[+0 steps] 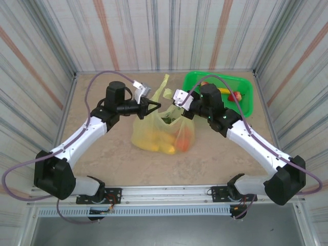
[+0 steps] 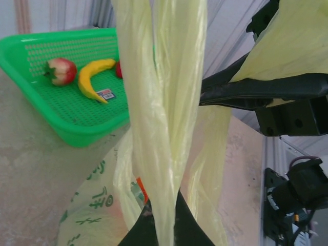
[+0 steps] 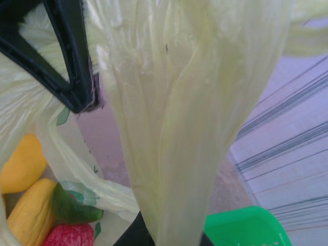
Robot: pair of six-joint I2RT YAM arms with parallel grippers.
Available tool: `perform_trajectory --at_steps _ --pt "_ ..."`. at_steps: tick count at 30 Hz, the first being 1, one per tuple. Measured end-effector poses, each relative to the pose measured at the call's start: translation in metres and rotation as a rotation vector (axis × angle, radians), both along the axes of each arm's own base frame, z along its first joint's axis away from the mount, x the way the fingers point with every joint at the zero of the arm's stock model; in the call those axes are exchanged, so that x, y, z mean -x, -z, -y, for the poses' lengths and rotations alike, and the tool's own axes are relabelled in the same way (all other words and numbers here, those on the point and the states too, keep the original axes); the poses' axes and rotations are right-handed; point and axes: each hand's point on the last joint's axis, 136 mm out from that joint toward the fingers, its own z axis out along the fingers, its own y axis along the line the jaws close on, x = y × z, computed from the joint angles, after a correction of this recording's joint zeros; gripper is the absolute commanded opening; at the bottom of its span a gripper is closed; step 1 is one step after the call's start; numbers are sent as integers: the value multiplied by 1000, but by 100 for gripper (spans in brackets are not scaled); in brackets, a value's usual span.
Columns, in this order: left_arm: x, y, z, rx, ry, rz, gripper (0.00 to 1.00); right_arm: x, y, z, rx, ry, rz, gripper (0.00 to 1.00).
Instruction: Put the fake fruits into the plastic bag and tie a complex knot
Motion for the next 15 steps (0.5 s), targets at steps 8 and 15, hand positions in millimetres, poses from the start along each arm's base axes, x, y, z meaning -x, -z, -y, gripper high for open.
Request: perform_trajectory --at_steps 8,15 --pt "7 6 9 15 40 -59 0 0 13 -21 35 -41 20 0" --pt "11 4 10 25 63 -67 8 -6 40 -34 80 -59 -17 0"
